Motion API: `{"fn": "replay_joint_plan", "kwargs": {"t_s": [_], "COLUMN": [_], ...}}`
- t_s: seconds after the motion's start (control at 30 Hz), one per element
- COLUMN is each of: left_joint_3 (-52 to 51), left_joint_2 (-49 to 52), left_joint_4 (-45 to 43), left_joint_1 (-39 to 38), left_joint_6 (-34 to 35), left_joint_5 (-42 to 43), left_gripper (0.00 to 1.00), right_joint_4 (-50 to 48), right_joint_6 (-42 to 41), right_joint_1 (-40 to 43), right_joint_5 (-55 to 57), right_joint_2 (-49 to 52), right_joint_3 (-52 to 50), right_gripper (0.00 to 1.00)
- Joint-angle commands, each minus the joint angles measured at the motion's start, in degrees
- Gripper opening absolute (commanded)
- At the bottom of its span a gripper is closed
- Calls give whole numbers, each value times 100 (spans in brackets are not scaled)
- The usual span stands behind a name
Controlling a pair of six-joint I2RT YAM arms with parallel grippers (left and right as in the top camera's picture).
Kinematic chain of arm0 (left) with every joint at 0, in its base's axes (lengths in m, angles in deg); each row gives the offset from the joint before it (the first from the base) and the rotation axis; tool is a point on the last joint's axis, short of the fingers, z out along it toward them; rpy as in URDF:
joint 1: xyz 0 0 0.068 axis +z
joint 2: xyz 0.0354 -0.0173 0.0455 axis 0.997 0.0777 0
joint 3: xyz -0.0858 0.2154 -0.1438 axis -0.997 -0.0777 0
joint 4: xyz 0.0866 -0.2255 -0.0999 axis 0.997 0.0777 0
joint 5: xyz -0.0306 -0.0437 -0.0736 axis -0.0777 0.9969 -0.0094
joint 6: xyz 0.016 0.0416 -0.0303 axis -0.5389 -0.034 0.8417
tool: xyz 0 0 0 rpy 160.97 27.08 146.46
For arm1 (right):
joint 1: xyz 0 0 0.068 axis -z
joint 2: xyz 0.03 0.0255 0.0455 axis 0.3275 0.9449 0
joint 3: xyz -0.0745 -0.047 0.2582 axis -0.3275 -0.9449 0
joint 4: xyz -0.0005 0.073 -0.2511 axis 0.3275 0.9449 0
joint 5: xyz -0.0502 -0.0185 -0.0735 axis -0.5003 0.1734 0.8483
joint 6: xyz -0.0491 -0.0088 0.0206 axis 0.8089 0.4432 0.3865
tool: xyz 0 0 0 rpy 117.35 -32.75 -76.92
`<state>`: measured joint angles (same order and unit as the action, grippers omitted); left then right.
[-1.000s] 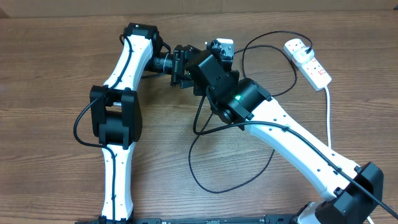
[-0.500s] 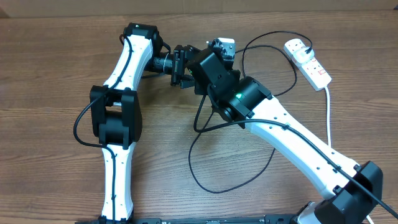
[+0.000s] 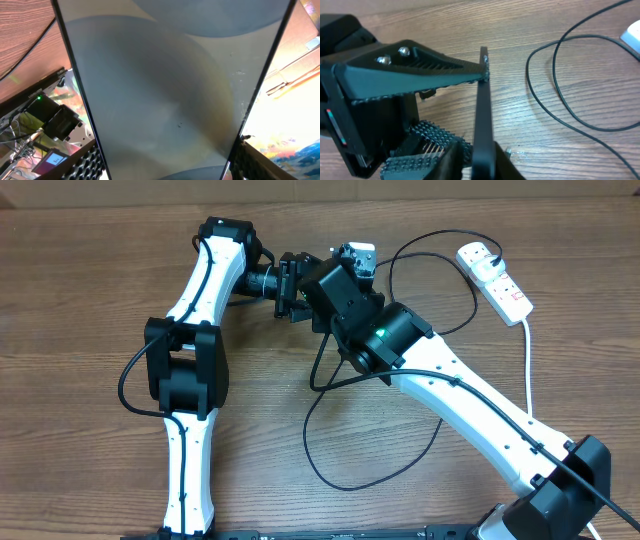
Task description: Plug charger to phone and switch on socket
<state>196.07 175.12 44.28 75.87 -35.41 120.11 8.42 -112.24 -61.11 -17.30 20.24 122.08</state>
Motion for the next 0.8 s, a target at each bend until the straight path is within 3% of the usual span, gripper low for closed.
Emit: {"fn": "replay_joint_plan", "kwargs": {"t_s": [0.0,0.17,0.4,0.57,0.7,0.77], "left_joint_3": [149,149,149,149,149,149], "left_joint_2": [37,37,37,37,37,37], "left_joint_4": [22,22,22,-181,-699,-844], "left_joint_1": [-11,-11,-11,-2,68,105], "left_joint_6": [15,15,17,26,39,39], "left_joint_5": [260,258,258,243,223,199], "left_gripper": [63,64,65,68,75,81], "right_joint_4": [-42,-42,-168,-162,-164,-166], "right_joint_6": [-15,-249,-566,-1777,-2658,-3515], "right_joint_1": [24,24,24,26,79,164], "right_joint_5": [28,31,46,328,365,372], "right_joint_2": [24,24,22,20,15,15], "right_joint_3": [149,149,149,151,160,160], "right_gripper": [13,4,4,4,4,4]}}
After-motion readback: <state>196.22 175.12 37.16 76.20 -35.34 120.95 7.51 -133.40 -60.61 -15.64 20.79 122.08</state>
